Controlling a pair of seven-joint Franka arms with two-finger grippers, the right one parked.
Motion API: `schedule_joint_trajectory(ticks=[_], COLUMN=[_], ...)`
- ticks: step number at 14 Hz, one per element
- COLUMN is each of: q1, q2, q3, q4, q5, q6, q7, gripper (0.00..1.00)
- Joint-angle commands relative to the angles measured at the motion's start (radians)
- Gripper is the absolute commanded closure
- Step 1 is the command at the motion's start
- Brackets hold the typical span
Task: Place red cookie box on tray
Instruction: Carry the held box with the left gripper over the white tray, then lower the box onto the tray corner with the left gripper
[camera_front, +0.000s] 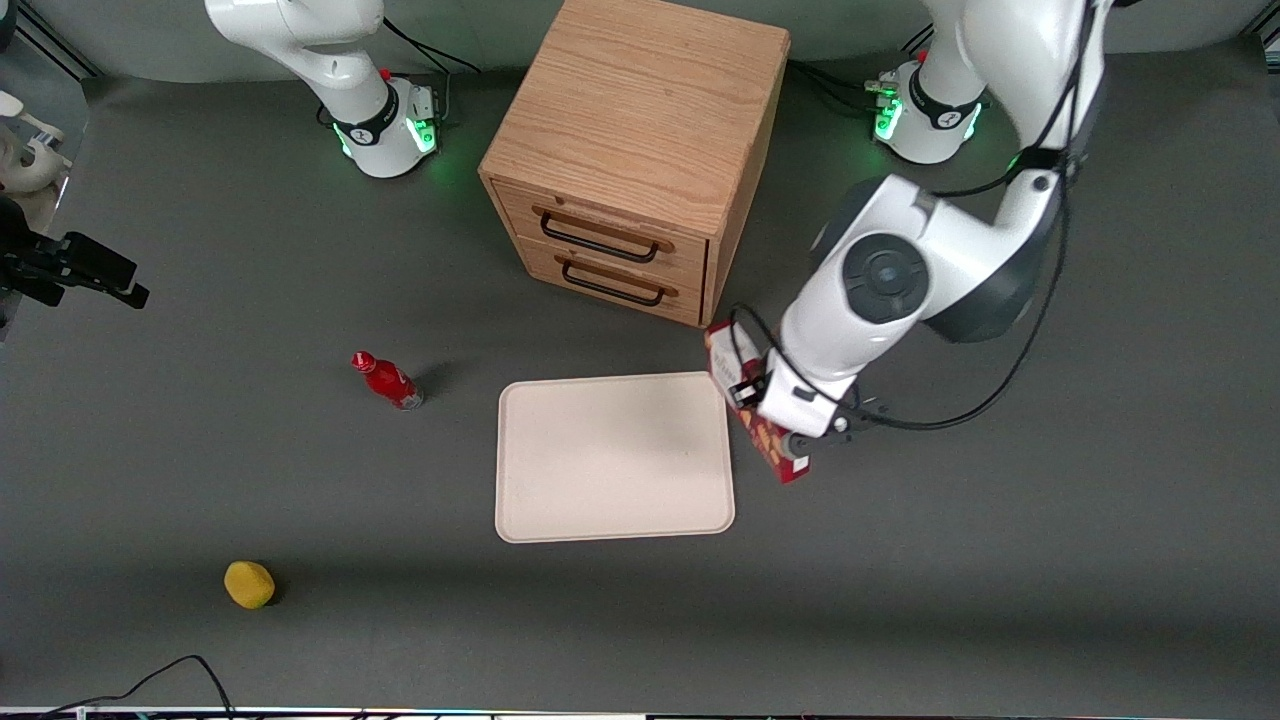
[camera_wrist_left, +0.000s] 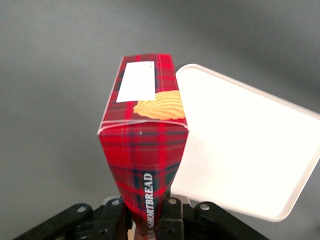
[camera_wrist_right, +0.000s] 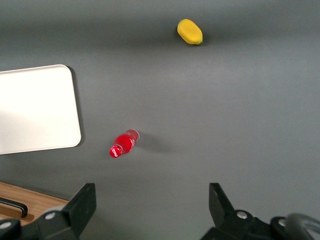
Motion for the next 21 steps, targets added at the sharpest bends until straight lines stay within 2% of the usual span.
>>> schedule_joint_trajectory(ticks=[1,3,7,9,17,21], q1=[-0.082,-0.114,-0.151,-0.166,-0.168,-0.159], q2=[0.135,0.194,0.217,0.231,0.305,0.323], q3=[0.004,0.006,0.004,-0.008,-0.027,-0.023], q4=[0.171,0.207,0.190,0.162,0.144,0.135], q5=[0.089,0.113,0.139,0.113,0.103,0.105], q6=[-0.007,0.050,0.062,0.071,0.188,0.238], q7=[-0.178,-0.229,-0.207,-0.141,-0.096,-0.079], gripper=[0.77,0.78,0.83,0.86,0.85,0.79])
